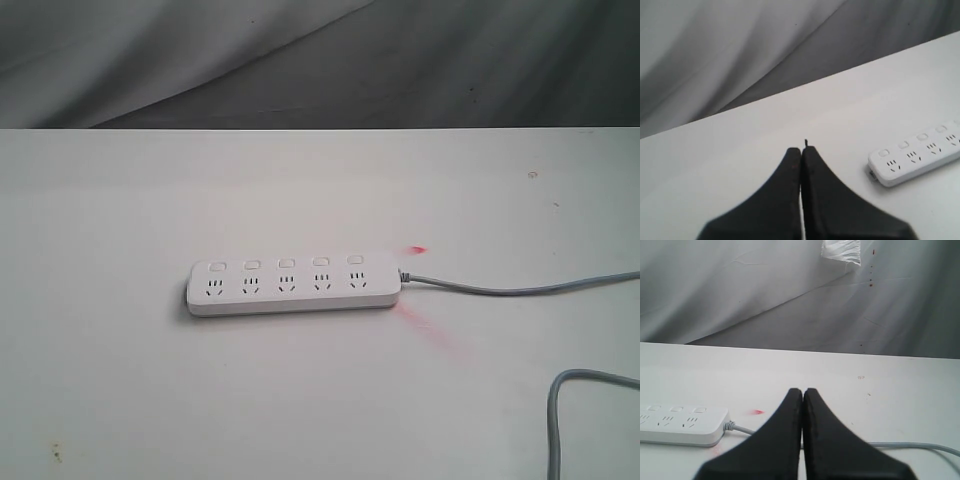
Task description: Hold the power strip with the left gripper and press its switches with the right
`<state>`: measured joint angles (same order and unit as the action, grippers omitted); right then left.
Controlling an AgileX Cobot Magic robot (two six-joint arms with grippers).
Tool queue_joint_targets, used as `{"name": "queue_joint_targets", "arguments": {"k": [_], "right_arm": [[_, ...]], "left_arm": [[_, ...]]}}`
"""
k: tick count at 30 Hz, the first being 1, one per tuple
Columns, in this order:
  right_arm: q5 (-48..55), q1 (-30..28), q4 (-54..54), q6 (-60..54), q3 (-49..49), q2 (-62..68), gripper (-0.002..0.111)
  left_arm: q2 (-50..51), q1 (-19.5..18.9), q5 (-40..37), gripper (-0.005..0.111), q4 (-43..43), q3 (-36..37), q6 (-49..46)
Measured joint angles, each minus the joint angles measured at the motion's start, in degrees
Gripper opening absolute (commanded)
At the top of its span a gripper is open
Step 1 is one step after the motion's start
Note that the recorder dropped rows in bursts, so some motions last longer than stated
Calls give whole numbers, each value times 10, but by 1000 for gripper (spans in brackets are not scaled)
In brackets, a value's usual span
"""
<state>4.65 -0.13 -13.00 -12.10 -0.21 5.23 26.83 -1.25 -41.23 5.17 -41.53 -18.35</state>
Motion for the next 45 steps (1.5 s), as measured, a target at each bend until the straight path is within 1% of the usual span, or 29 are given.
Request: {"name": "queue_joint_targets", "arguments": {"k": [4,9,10,12,14,16,18,45], "right_arm": [[0,0,0,0,0,0,0],[0,0,0,0,0,0,0],[0,0,0,0,0,0,0],[0,0,0,0,0,0,0],[0,0,0,0,0,0,0],[0,0,0,0,0,0,0],[0,0,0,0,0,0,0],[0,0,0,0,0,0,0]], "left_arm": [[-45,0,111,1,0,108,17],[-121,0,168,1,0,219,65],[-153,0,198,1,0,263,78],[-198,0,241,1,0,319,98],[-244,0,259,1,0,367,114],[-262,0,263,1,0,398,117],[-266,0,264,1,0,413,117],[-266,0,267,1,0,413,117]]}}
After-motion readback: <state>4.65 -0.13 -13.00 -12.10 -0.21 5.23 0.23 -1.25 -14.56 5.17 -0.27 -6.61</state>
